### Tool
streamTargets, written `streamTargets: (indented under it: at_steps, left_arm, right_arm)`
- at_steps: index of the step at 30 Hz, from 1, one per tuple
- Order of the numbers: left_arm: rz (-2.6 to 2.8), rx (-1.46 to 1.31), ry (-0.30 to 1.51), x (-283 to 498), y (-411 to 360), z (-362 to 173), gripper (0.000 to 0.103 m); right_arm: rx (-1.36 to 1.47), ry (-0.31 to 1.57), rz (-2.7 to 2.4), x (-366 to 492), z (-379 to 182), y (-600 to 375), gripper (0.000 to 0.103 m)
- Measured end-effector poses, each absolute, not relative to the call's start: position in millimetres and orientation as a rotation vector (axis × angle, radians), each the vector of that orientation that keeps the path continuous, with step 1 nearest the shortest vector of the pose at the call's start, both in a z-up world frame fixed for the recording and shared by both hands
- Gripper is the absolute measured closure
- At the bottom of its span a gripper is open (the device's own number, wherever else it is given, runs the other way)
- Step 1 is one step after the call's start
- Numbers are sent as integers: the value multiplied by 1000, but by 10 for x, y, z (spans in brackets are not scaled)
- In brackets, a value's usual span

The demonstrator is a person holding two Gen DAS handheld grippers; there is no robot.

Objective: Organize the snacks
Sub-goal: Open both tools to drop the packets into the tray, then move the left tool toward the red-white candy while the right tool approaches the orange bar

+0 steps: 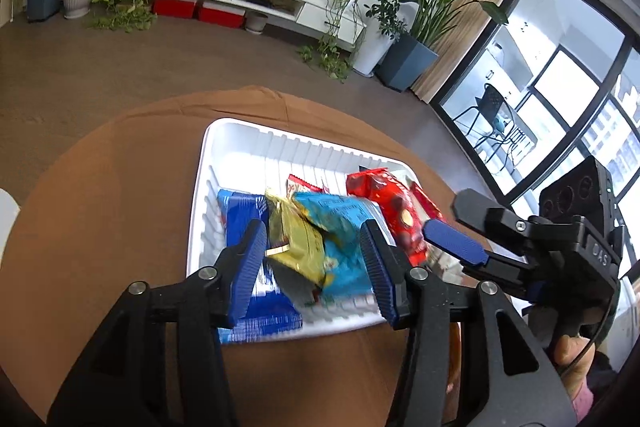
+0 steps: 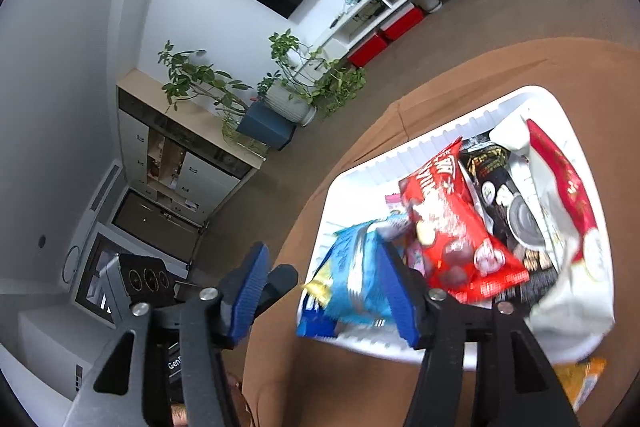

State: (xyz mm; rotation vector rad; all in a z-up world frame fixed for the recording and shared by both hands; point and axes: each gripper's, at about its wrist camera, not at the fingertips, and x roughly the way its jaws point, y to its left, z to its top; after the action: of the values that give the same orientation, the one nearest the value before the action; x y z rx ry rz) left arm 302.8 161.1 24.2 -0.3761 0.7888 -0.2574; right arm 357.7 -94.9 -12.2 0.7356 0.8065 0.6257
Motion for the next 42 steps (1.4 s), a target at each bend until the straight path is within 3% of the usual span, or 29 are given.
streamTargets:
  at_steps: [10,18,42]
  left_arm:
    - [-243,-292,785,2192,1483,296,52]
    - [-244,-198,803,1652,1190,199,43]
    - [-313,167,831,765,547,15,38]
  right_arm:
    - [645,766,624,2763,-10,-1134,34]
    - [530,748,564,2162,-114,-1281,32]
    - [409,742,440,1670,-395,-1505,28]
